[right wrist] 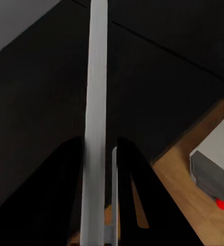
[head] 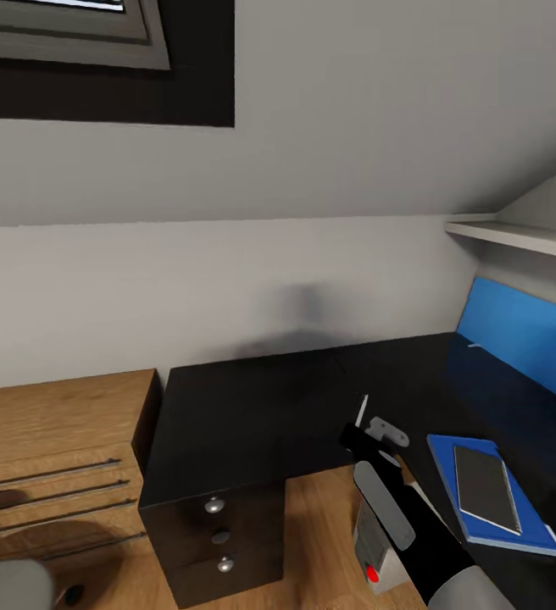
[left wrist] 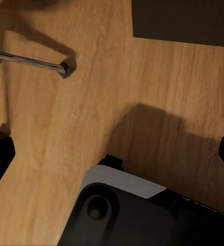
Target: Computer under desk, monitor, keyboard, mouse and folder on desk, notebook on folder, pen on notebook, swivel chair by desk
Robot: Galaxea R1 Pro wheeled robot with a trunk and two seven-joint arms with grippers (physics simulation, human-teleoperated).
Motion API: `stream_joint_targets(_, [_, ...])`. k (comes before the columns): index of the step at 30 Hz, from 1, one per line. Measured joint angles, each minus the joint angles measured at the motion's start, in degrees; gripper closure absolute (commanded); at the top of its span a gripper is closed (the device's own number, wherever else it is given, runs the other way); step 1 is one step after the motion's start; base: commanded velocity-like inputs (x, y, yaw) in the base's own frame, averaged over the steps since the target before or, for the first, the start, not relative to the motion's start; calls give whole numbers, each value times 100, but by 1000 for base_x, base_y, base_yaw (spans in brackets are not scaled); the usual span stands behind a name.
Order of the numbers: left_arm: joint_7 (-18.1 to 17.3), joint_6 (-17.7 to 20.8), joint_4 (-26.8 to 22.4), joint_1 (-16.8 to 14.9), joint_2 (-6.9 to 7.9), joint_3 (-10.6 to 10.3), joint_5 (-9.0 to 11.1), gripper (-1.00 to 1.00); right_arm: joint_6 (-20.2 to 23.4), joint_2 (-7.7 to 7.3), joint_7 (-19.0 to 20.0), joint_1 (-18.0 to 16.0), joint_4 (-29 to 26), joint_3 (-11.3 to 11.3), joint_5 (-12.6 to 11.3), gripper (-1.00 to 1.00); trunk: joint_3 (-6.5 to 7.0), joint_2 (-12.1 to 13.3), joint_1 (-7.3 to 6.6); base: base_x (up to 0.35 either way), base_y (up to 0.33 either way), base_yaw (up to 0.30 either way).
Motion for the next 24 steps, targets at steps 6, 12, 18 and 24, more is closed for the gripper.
stream_joint_targets(6, [0,-7,0,0,7,0,-2,-100,-1,6,0,-1,72,-418,8,100,13,0,0,0,0,-290])
stream_joint_targets(12, [0,-9,0,0,9,0,-1,-100,0,1,4,0,119,-804,9,100,20,0,0,0,0,-293])
stream_joint_targets(18, [0,-10,0,0,9,0,-1,-100,-14,3,31,-2,391,-1321,15,100,21,0,0,0,0,-296])
stream_joint_targets(24, [0,-12,0,0,9,0,-2,-100,-56,1,34,-3,432,-1516,16,100,21,0,0,0,0,-297])
